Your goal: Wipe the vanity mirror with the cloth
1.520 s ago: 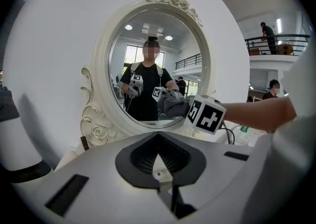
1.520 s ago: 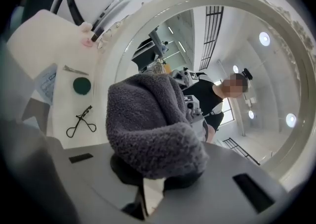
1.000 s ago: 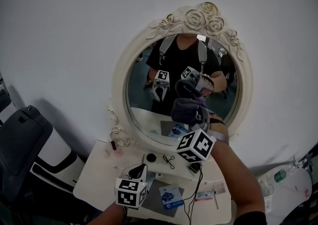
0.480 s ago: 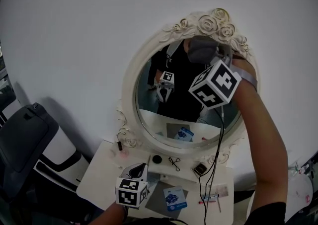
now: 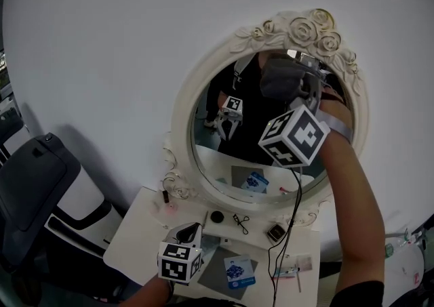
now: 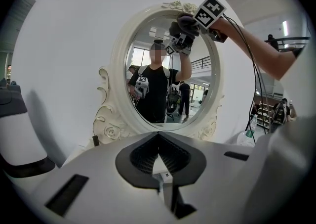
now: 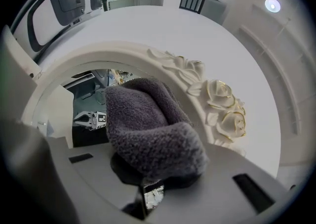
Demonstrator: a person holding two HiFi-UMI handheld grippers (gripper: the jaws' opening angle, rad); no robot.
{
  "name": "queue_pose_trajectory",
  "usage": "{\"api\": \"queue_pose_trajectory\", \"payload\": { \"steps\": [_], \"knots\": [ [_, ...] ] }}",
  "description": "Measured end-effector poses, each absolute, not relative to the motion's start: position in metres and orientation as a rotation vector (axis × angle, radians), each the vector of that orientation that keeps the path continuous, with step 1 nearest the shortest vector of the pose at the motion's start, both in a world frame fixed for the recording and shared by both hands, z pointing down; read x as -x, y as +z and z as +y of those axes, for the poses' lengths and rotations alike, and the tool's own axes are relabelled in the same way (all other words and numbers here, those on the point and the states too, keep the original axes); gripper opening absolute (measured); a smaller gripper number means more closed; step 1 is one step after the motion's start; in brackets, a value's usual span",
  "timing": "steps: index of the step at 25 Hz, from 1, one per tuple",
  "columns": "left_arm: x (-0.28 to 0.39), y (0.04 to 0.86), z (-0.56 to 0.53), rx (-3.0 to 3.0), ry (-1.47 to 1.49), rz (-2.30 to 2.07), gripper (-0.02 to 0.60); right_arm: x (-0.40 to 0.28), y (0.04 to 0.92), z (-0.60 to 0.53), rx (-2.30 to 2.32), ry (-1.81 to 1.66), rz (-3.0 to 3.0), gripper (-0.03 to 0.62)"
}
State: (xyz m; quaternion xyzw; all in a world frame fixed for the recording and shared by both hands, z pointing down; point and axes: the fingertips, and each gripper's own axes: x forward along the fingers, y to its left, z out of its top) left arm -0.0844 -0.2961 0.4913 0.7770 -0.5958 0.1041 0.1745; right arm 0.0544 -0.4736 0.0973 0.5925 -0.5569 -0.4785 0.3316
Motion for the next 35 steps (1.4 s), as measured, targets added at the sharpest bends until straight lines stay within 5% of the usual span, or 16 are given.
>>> {"api": "queue_pose_trajectory", "payload": {
  "steps": [26, 35],
  "knots": [
    [0.091, 0.492, -0.275, -2.154, 0.28, -1.741, 0.003, -0.043, 0.496, -0.477, -1.12, -0.804, -1.589, 0.035],
    [0.101, 0.487, -0.265, -2.148, 0.257, -1.782, 0.003, -0.038, 0.494, -0.465, -1.094, -0.764, -1.641, 0.036]
  ]
}}
